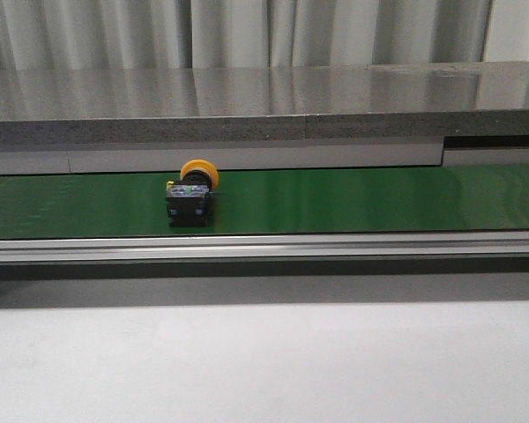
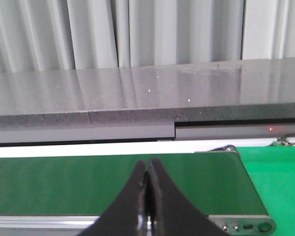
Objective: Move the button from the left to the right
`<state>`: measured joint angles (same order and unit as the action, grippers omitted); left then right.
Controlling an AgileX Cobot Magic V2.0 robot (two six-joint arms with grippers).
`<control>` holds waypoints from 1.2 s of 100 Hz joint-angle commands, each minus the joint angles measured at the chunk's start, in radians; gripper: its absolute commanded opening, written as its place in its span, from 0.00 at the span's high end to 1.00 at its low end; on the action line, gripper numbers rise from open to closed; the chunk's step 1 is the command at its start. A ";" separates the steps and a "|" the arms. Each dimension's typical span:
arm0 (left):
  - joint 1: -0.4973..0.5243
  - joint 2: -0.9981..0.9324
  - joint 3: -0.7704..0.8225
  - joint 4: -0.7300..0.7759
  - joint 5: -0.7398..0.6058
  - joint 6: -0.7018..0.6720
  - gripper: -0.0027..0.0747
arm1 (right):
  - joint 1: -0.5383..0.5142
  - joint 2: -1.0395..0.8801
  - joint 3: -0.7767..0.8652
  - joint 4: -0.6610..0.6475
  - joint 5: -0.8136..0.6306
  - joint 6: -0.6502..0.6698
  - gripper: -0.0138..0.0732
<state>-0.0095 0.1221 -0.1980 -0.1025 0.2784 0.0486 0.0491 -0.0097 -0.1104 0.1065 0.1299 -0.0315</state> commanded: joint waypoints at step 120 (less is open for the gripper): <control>-0.006 0.009 -0.028 -0.005 -0.070 -0.001 0.99 | -0.007 1.062 -0.747 0.100 0.585 0.000 0.41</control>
<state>-0.0095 0.1221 -0.1980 -0.1025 0.2784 0.0486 0.0491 1.0638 -0.8209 0.1907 0.7458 -0.0297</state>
